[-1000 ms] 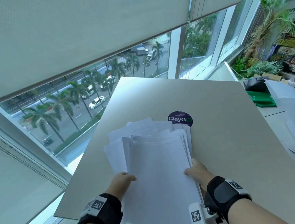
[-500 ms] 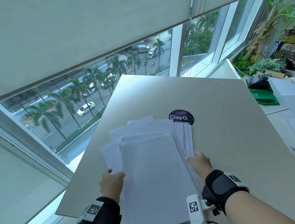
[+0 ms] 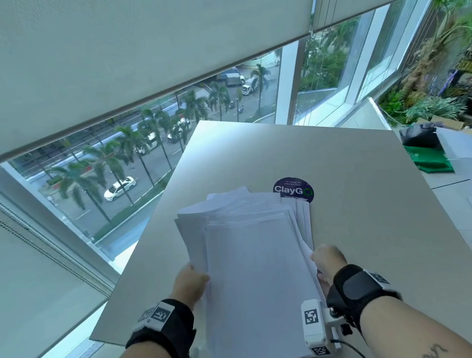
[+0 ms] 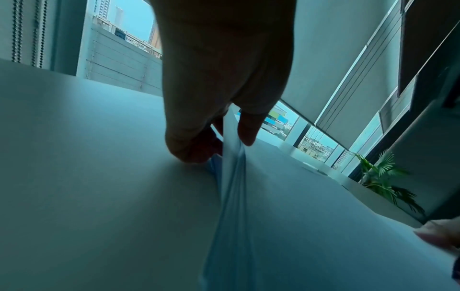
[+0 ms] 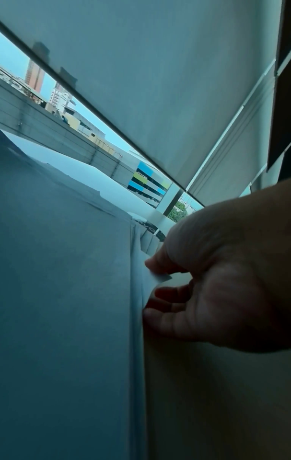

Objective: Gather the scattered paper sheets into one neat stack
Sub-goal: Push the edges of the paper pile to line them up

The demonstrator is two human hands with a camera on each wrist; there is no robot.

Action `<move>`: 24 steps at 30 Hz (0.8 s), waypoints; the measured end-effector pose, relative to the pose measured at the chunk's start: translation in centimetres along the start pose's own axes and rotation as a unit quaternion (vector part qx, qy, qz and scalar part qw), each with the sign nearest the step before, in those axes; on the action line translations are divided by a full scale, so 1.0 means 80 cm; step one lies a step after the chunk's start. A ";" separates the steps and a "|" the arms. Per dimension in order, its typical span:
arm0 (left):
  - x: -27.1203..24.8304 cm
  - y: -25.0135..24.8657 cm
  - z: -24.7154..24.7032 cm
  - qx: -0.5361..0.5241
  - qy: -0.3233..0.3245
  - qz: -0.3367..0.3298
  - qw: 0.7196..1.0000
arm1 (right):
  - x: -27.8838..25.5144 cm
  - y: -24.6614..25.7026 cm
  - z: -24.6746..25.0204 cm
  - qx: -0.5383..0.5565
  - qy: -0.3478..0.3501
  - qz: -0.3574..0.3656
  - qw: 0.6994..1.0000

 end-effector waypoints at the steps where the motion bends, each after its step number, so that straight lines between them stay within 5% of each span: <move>1: 0.001 0.003 0.000 -0.008 -0.005 -0.002 1.000 | 0.000 -0.002 0.000 -0.011 0.005 -0.001 1.000; 7: -0.004 0.013 0.002 -0.018 -0.032 0.012 0.999 | -0.003 -0.015 0.018 -0.028 0.046 0.010 0.998; 15: 0.004 0.019 0.016 -0.010 -0.061 0.038 0.997 | -0.025 -0.033 0.029 -0.205 0.152 0.048 0.966; 24: 0.000 0.027 0.026 -0.042 -0.096 0.063 0.993 | -0.043 -0.055 0.013 -0.244 0.311 -0.038 0.918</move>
Point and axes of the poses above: each hand's wrist, its own x-axis towards the middle knuckle, its own z-axis out of the back of the hand, y = z × x, the point moved 3 cm from there along x, towards the middle knuckle
